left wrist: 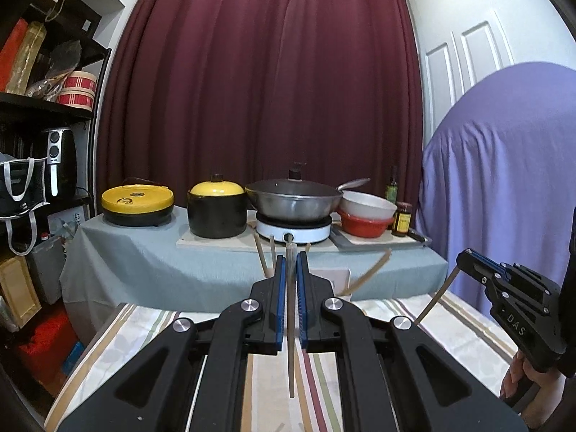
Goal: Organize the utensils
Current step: 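Lift the last chopsticks with both tools and carry them above the white holder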
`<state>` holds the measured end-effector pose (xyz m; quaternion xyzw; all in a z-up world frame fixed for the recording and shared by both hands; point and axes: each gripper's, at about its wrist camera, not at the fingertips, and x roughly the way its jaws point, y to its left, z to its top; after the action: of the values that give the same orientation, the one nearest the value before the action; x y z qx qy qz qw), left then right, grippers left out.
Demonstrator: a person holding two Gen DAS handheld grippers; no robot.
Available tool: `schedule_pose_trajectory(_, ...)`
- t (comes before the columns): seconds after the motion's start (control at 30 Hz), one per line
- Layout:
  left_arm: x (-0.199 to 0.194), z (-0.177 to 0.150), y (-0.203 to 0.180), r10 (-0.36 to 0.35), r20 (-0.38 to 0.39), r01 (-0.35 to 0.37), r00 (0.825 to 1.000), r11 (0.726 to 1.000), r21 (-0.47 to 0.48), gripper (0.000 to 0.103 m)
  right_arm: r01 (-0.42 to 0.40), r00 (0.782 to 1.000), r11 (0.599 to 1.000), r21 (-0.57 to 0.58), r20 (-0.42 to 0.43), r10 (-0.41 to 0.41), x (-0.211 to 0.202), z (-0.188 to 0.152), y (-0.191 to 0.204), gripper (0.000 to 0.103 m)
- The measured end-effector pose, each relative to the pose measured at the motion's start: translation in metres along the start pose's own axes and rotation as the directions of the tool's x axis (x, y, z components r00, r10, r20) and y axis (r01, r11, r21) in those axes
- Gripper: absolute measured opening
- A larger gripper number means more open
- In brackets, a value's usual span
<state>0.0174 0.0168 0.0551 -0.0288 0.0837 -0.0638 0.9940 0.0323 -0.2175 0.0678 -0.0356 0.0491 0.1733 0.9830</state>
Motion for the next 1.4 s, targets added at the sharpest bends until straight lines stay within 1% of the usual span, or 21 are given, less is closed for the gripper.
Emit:
schedule_pose_trajectory(0.4, 0.046, 0.042, 0.012, -0.014, 0.072, 0.016, 0.997, 1.000, -0.024, 0.007, -0.006, 0.998, 1.000, 0.012, 0.056, 0.005, 0.045, 0.036, -0.018, 0.007)
schedule_pose_trajectory(0.57, 0.061, 0.053, 0.011, -0.010, 0.096, 0.011, 0.995, 1.000, -0.009, 0.007, 0.001, 0.997, 1.000, 0.010, 0.081, -0.002, 0.063, 0.049, -0.024, 0.006)
schedule_pose_trajectory(0.73, 0.077, 0.060, 0.012, -0.008, 0.104, 0.009, 0.995, 1.000, -0.007, 0.006, 0.011, 0.995, 1.000, 0.012, 0.101, -0.012, 0.080, 0.057, -0.030, 0.007)
schedule_pose_trajectory(1.0, 0.099, 0.071, 0.008, -0.011, 0.139, 0.010, 0.990, 1.000, 0.004, 0.007, 0.020, 0.994, 1.000, 0.011, 0.109, -0.021, 0.103, 0.062, -0.038, 0.007)
schedule_pose_trajectory(1.23, 0.120, 0.072, 0.006, 0.009, 0.152, -0.014, 0.988, 1.000, 0.027, 0.006, 0.018, 0.994, 1.000, 0.004, 0.110, -0.019, 0.119, 0.062, -0.041, 0.007)
schedule_pose_trajectory(1.4, 0.134, 0.073, 0.008, 0.006, 0.156, -0.010, 0.988, 1.000, 0.023, 0.007, 0.014, 0.994, 1.000, 0.011, 0.106, -0.016, 0.132, 0.061, -0.045, 0.007)
